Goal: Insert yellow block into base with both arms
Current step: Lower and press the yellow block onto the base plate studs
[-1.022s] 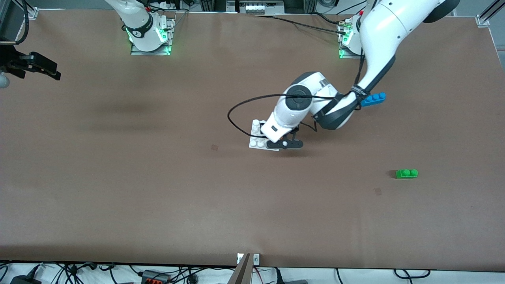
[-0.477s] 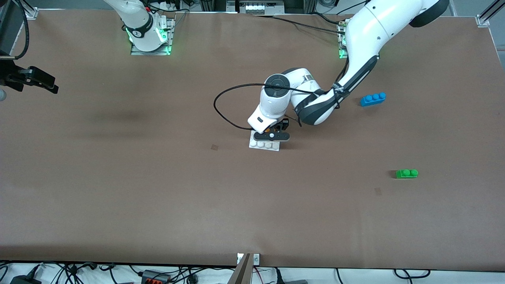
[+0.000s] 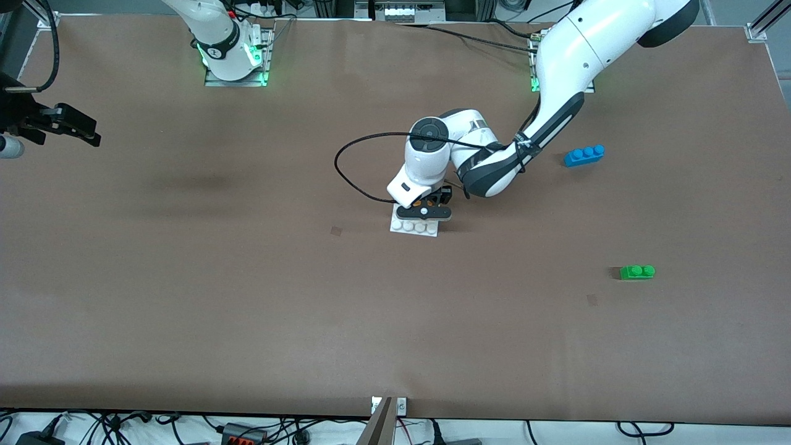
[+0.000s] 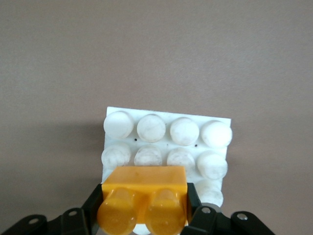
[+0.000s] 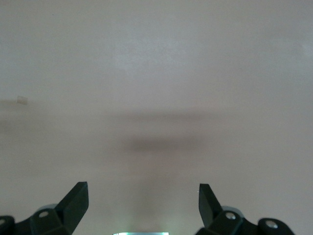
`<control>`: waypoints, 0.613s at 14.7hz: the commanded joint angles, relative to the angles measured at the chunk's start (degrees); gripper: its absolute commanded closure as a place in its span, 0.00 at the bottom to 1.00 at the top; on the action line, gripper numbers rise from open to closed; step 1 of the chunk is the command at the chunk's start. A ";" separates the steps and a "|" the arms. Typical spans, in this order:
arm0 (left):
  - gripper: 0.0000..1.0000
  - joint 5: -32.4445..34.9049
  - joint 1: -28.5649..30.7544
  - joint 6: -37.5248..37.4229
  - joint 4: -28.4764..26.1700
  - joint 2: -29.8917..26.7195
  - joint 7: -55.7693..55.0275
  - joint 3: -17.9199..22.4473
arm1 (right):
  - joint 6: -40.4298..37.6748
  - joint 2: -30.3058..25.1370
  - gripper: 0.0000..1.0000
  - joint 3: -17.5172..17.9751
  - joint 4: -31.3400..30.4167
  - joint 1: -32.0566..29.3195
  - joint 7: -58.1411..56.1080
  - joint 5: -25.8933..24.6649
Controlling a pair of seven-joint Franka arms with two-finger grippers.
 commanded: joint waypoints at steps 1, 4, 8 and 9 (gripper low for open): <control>0.55 2.74 -0.06 1.94 -0.65 0.42 -2.39 -0.23 | 0.37 -0.81 0.00 -0.27 -0.78 -0.16 -0.25 -0.35; 0.55 2.74 -0.14 1.95 -0.65 0.69 -2.39 -0.23 | 0.45 -0.81 0.00 -0.36 -0.70 0.10 -0.25 0.01; 0.55 2.74 -0.76 1.95 -0.65 0.95 -2.39 -0.14 | 0.01 -0.72 0.00 -0.27 -0.78 0.01 -0.25 0.01; 0.54 2.82 -0.85 1.95 -0.65 1.47 -2.31 -0.23 | -0.07 -0.81 0.00 -0.27 -0.70 0.10 -0.25 0.01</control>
